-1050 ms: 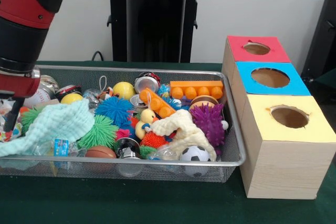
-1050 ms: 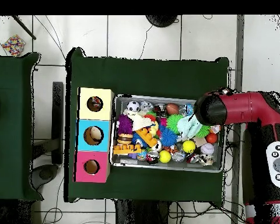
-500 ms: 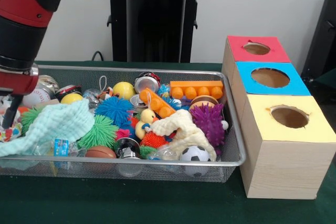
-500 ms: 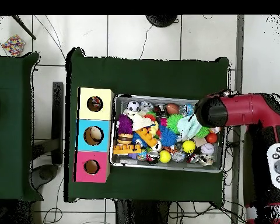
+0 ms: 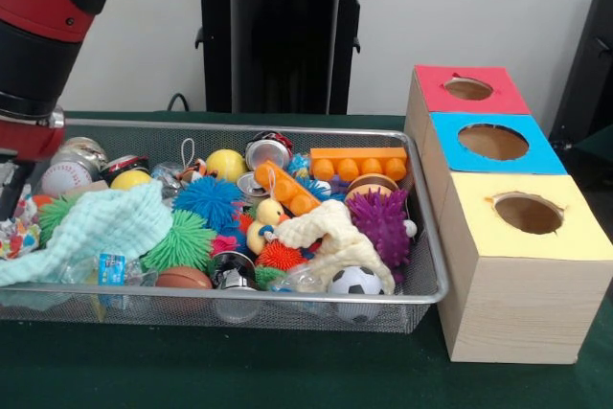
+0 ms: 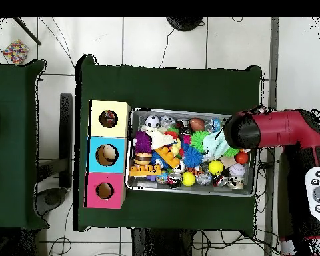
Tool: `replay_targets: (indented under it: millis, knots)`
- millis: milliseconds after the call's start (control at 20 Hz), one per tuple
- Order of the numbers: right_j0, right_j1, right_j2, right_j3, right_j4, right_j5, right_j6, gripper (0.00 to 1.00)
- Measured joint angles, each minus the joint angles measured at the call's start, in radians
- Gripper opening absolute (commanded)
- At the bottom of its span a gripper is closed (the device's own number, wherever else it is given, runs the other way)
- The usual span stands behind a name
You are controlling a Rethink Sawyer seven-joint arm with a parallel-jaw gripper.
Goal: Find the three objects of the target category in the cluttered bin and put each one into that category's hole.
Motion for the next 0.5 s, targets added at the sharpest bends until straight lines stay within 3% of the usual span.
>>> replay_targets:
  millis: [500]
  knots:
    - [0.001, 0.0, -0.026, 0.0, -0.002, 0.0, 0.0, 1.0]
